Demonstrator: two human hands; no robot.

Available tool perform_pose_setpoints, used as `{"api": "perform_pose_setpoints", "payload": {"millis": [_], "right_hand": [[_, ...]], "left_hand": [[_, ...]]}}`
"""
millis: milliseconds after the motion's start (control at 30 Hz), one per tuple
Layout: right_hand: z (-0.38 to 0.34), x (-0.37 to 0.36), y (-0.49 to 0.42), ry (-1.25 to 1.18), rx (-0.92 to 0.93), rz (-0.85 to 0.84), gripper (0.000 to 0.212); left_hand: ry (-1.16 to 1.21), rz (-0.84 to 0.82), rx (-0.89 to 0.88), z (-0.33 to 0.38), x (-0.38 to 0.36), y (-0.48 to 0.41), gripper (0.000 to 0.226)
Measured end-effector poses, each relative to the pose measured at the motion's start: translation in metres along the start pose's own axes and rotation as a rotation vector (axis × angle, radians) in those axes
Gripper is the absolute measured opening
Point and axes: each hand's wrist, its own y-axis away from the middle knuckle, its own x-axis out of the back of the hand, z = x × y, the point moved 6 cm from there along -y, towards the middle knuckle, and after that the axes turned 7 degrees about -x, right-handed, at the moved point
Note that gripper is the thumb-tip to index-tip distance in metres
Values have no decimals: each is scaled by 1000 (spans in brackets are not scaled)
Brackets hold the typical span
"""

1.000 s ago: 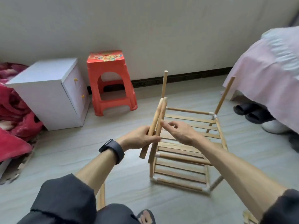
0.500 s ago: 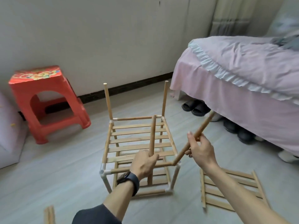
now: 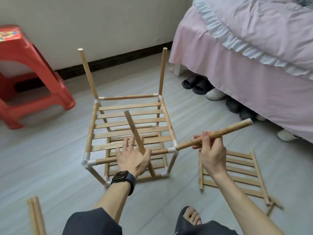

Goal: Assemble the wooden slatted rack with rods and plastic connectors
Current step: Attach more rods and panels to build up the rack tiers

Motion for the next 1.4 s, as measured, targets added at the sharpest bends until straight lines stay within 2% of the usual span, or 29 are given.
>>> {"api": "perform_pose_setpoints", "payload": {"millis": [133,333,467,600,667,767,800,900,967,1067,1267,1400], "right_hand": [[-19,-6,3,141,171,-112,28],[-43,-43,-2,355,413,-230,27],[-41,-40,-6,250,460,-203,17],[-35,-50,2,245,513,-178,17],[-33,-58,5,233,481,-173,18],[-33,-60,-1,239,322,-182,17],[-38,-56,-3,184,260,-177,14],[-60,-50,-3,-209,119,-153,14],[-75,-56,-6,-383,97,-133,25],[-83,-68,-15,-394,68,-76,51],[-73,-70,-28,-510,93,-271,48],[-77,-64,-33,-518,113,-265,41]], "left_hand": [[-46,-4,25,1,-2,-1,69],[-77,32,57,1,-7,6,82],[-62,38,89,2,-8,2,76],[-84,24,91,2,-6,3,79],[-101,25,78,1,-5,5,77],[-101,17,78,4,-3,1,78],[-100,14,79,6,-2,-2,79],[-97,13,73,6,-6,-6,82],[-102,30,58,4,-9,-4,85],[-112,78,58,0,-9,-3,82],[-104,65,53,-2,-10,-9,81],[-125,38,35,3,-4,-9,73]]}}
